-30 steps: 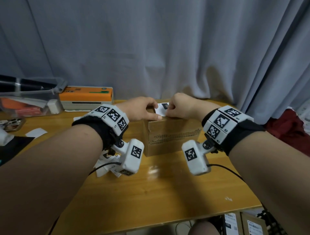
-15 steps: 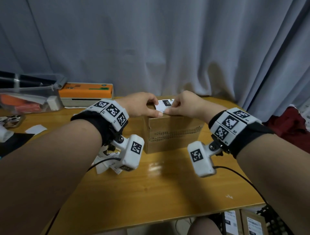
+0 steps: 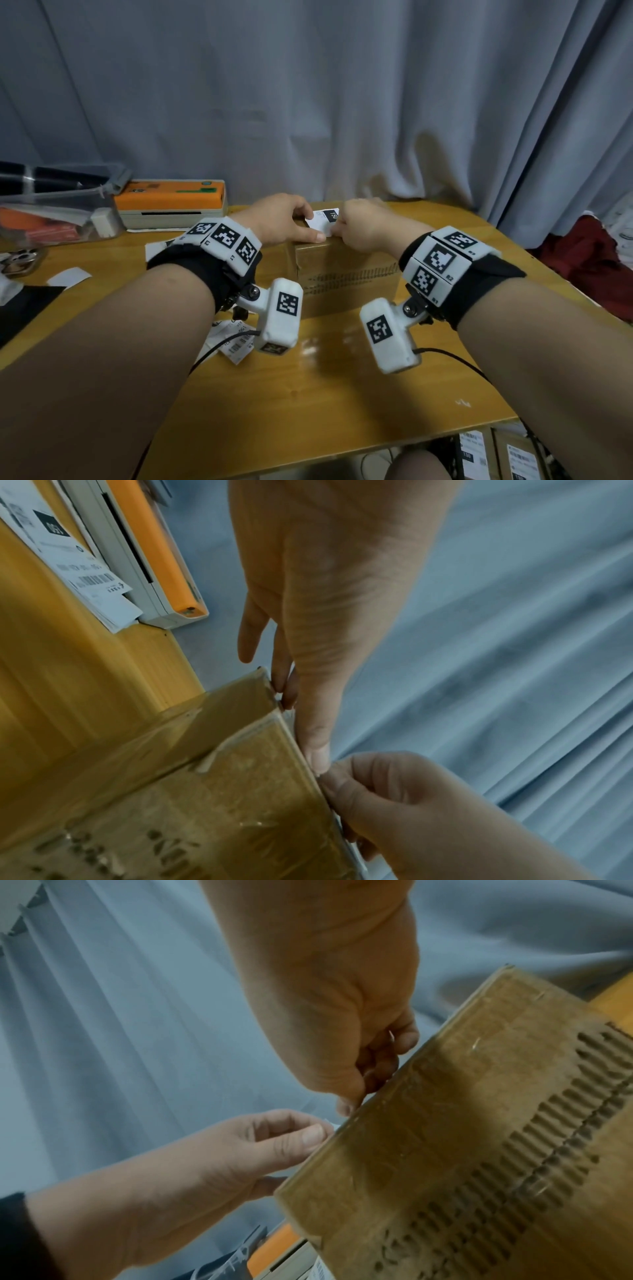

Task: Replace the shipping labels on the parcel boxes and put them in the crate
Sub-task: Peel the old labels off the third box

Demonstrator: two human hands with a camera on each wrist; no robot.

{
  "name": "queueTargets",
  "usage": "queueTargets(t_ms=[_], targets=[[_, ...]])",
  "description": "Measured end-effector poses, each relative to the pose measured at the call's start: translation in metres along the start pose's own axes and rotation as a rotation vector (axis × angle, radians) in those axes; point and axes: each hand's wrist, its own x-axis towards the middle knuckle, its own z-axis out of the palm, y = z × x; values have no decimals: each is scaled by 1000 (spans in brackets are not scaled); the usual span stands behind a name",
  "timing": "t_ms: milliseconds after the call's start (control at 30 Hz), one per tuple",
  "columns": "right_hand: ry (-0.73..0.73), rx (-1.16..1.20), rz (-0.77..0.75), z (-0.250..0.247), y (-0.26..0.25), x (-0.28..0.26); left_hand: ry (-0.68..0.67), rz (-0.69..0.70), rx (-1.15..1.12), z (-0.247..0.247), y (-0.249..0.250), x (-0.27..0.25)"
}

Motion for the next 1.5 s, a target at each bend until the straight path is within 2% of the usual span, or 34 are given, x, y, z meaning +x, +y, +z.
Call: queueTargets(t_ms=[100, 233, 500, 600, 700, 833, 1167, 1400, 1500], targets=[[-14, 35, -2, -5, 9, 2, -15, -5, 22, -1, -1, 1], [21, 176, 74, -14, 30, -1, -21, 1, 50, 0, -2, 2], [215, 662, 76, -6, 52, -9, -22, 46, 72, -6, 1, 3], [214, 760, 57, -1, 53, -10, -19, 109, 137, -9, 10, 3], [151, 756, 35, -2, 51, -13, 7, 181, 243, -6, 17, 6], [99, 632, 40, -5, 52, -13, 83, 218, 300, -6, 24, 14], [119, 539, -7, -3, 50, -16, 285, 388, 497, -12, 49, 30], [102, 522, -17, -1, 47, -13, 375, 326, 494, -12, 46, 34], [96, 654, 9, -3, 46, -15, 402, 290, 444, -11, 47, 33]])
